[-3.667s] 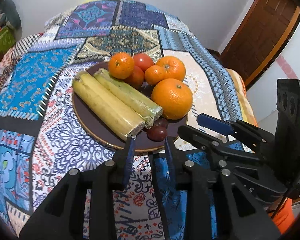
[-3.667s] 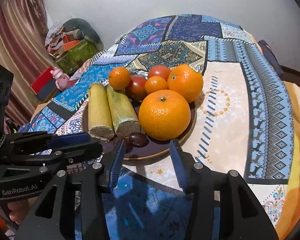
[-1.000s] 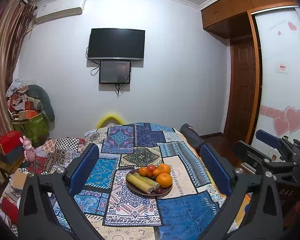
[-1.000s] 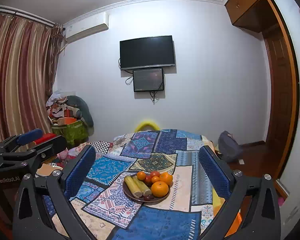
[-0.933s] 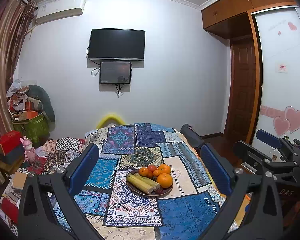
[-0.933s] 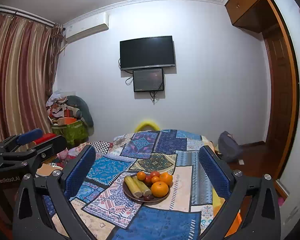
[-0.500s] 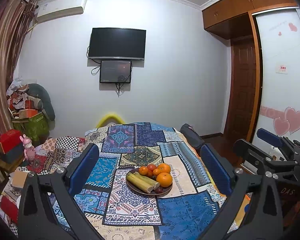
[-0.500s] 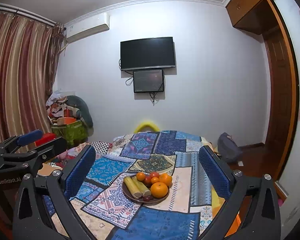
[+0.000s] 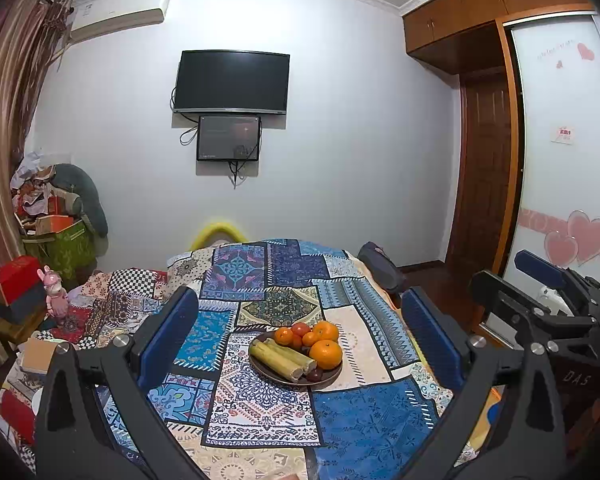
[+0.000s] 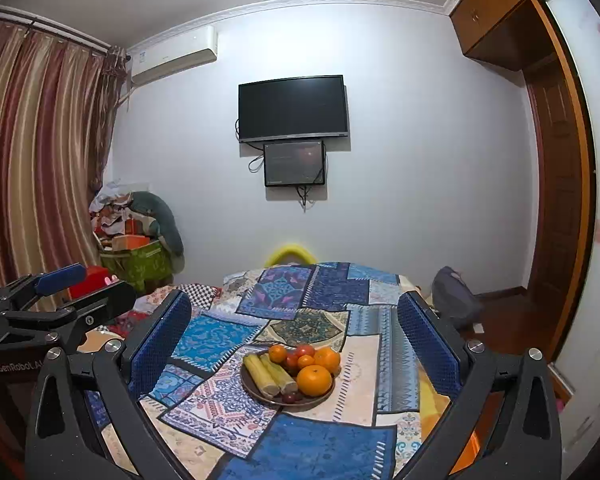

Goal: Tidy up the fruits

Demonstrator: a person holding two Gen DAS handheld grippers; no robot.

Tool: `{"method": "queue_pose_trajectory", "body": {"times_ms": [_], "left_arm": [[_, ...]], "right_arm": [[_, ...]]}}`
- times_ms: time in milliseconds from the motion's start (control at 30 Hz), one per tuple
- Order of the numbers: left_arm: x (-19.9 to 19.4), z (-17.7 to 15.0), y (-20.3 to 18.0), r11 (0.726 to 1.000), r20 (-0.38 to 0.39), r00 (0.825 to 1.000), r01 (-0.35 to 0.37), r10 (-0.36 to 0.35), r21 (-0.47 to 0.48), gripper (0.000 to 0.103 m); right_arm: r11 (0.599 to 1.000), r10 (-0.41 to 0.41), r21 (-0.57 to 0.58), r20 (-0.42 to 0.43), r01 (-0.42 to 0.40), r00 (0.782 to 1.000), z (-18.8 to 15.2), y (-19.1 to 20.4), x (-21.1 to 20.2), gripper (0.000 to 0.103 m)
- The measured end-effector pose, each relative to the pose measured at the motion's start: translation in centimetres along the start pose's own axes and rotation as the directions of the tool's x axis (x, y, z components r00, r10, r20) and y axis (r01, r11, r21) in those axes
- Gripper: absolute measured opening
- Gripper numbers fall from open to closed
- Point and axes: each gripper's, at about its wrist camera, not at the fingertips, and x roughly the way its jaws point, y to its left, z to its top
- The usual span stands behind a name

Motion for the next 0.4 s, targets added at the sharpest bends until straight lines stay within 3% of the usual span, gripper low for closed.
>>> {"method": "queue_pose_trajectory", "body": {"times_ms": [400], "left_arm": [[0.48, -0.12, 0.02, 1.000, -0.010, 1.000, -0.003, 0.003, -0.003, 0.103]], "right_arm": [[1.000, -0.003, 0.007, -0.006, 0.003, 1.000, -0.17, -0.43, 0.08, 0.103]]}}
